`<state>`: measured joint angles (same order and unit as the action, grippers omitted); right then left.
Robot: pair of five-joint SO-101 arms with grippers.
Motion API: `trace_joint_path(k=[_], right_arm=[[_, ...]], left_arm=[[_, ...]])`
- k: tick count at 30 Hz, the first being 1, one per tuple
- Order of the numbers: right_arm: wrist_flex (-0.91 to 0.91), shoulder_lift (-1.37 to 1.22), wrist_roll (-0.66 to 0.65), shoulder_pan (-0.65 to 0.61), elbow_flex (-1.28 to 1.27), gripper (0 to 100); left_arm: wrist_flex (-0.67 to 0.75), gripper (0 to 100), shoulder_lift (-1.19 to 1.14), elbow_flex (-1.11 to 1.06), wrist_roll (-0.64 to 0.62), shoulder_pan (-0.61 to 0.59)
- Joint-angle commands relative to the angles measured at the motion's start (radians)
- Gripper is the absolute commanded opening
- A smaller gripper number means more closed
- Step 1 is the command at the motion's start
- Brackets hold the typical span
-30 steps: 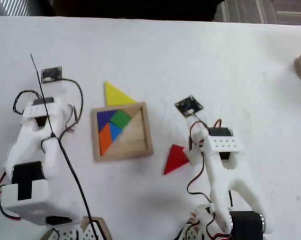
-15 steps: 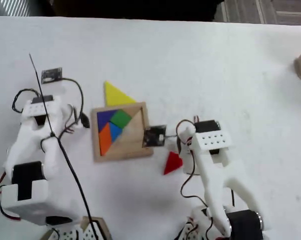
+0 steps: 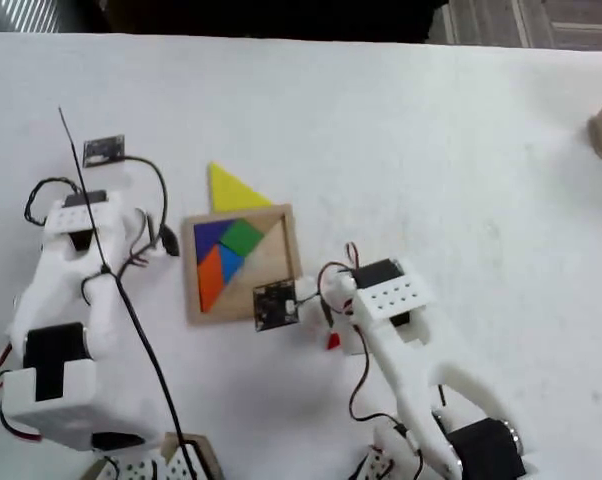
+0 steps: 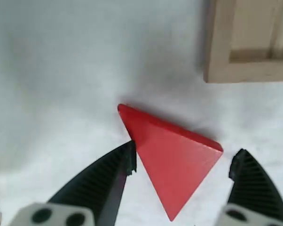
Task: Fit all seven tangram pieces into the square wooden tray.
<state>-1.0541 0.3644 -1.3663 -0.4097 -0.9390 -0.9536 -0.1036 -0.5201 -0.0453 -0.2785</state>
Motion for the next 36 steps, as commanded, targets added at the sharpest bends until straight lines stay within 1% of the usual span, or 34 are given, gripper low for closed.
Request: trace_joint_path(k=[1,4,9,12,15,18,30,32,36], right_arm=[[0.021,0.016,-0.035,-0.002,0.002,31.3],[0.022,-0.005,-0.074,0.008,-0.006,31.3],[0.025,-0.117,-0.146,0.061,0.038,31.3],[0.024,-0.200,-0.147,0.085,0.103,31.3],[0.018,-0.252,-0.149,0.084,0.147,31.3],[0.005,-0.257,-0.149,0.081,0.172,31.3],[0.025,-0.266,-0.137,0.088,0.169,31.1],[0.027,-0.268,-0.106,0.088,0.169,29.1],[0.053,-0.268,-0.061,0.088,0.169,17.3]], left_arm=[[0.005,27,0.002,0.044,-0.008,-0.007],[0.005,27,0.002,0.044,-0.008,-0.007],[0.005,27,0.002,0.044,-0.008,-0.005],[0.005,27,0.002,0.044,-0.008,-0.005],[0.005,27,0.002,0.048,-0.005,-0.005],[0.005,27,0.002,0.048,0.031,-0.004],[0.005,27,0.002,0.049,0.032,-0.004],[0.005,27,0.002,0.049,0.032,-0.004],[0.005,27,0.002,0.049,0.032,-0.004]])
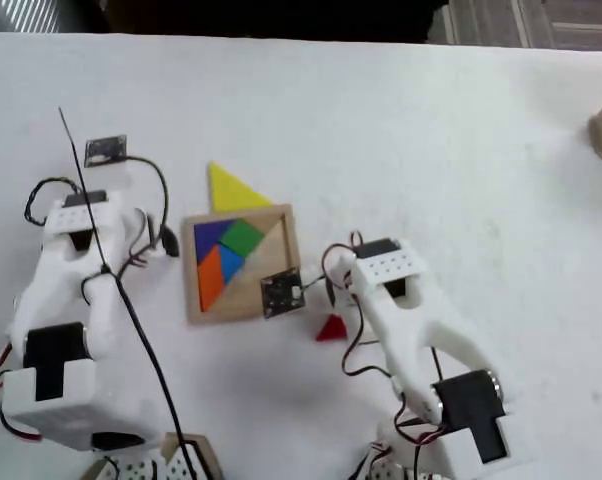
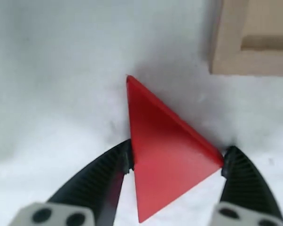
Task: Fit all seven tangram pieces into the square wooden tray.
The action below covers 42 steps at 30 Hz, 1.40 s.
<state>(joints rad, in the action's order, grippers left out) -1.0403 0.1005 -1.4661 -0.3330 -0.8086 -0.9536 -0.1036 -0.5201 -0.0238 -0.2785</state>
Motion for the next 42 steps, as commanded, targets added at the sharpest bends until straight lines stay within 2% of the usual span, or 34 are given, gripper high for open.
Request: trace_joint_path(k=[1,4,10,16,20,23,27,30,33,35,40,42], right_arm=[[0.039,-0.004,0.048,0.012,0.038,14.3],[0.039,-0.004,0.052,0.012,0.038,7.9],[0.039,0.005,0.061,0.012,0.041,6.7],[0.035,0.005,0.213,0.013,0.110,6.7],[0.033,0.007,0.229,0.028,0.127,7.7],[-0.015,0.007,0.253,0.030,0.157,16.6],[-0.119,0.007,0.411,0.033,0.241,26.6],[-0.174,0.007,0.563,0.051,0.264,23.9],[-0.140,0.001,0.750,0.077,0.256,21.1],[-0.097,0.007,0.830,0.101,0.222,20.8],[-0.010,-0.004,0.750,0.157,0.190,21.6],[-0.005,-0.004,0.715,0.163,0.166,26.5]], left_arm=[[0.005,27,0.002,0.049,0.011,-0.004],[0.005,27,0.002,0.049,0.011,-0.004],[0.005,27,0.002,0.049,0.011,-0.004],[0.005,27,0.002,0.049,0.011,-0.004],[0.005,27,0.002,0.049,0.011,-0.004],[0.005,27,0.002,0.049,0.011,-0.004],[0.005,27,0.002,0.049,0.011,-0.004],[0.006,27,0.002,0.051,0.011,-0.004],[0.006,27,0.002,0.051,0.011,-0.007],[0.025,27,0.002,0.051,0.011,-0.005],[0.034,27,0.002,0.044,0.011,-0.004],[0.034,27,0.002,0.044,0.011,-0.004]])
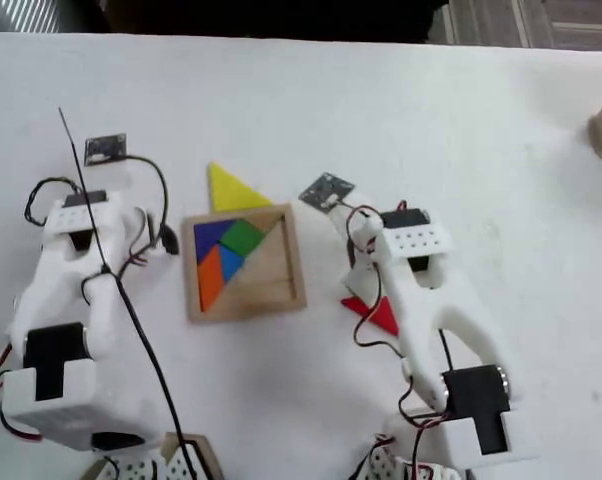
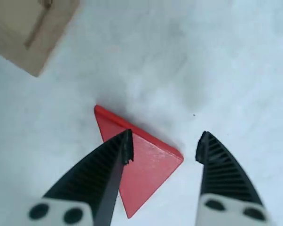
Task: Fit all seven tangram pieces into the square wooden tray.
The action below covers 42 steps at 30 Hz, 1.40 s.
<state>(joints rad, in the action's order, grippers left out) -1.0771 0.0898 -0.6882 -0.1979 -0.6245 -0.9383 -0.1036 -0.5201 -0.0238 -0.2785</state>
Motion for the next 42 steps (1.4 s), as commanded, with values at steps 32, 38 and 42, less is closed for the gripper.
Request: trace_joint_path(k=[32,38,42], right_arm=[[-0.004,0.077,-0.302,0.058,-0.178,32.0],[-0.007,0.081,-0.331,0.056,-0.176,32.0],[-0.064,0.108,-0.327,0.053,-0.140,32.0]], left_arm=[[0.018,27,0.002,0.043,0.014,-0.005],[0.018,27,0.002,0.043,0.031,-0.005],[0.018,27,0.002,0.043,0.043,-0.004]])
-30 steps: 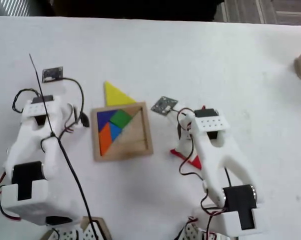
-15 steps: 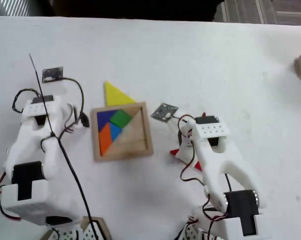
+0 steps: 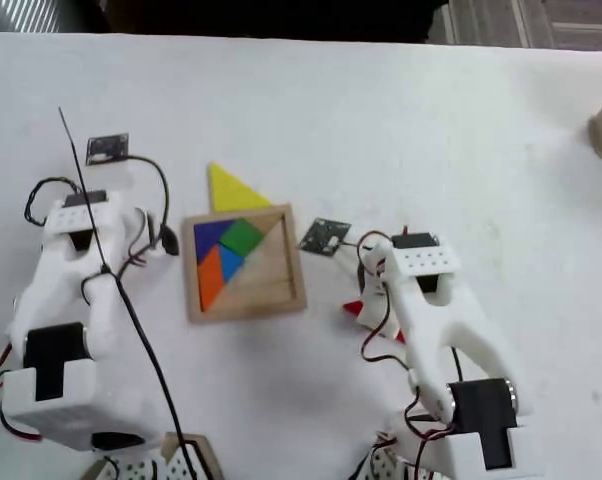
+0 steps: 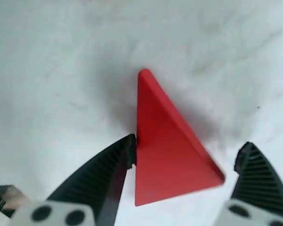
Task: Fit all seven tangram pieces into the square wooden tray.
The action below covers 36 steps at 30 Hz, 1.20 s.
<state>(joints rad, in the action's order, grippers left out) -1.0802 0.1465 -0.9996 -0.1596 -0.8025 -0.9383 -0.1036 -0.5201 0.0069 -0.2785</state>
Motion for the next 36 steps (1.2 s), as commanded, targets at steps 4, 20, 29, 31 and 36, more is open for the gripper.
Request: trace_joint_path(k=[4,20,29,31,36], right_arm=[[-0.148,0.101,-0.011,0.019,0.078,32.0],[0.015,0.110,0.066,0.128,-0.060,32.0],[0.048,0.111,0.066,0.127,-0.084,32.0],[0.050,0.111,0.068,0.116,-0.084,32.0],[0.051,0.110,0.066,0.110,-0.080,32.0]], left_arm=[[0.018,27,0.002,0.043,0.012,-0.004],[0.018,27,0.002,0.043,0.012,-0.002],[0.017,27,0.002,0.041,0.015,-0.008],[0.017,27,0.001,0.041,0.012,-0.005],[0.017,27,0.004,0.031,0.015,-0.007]])
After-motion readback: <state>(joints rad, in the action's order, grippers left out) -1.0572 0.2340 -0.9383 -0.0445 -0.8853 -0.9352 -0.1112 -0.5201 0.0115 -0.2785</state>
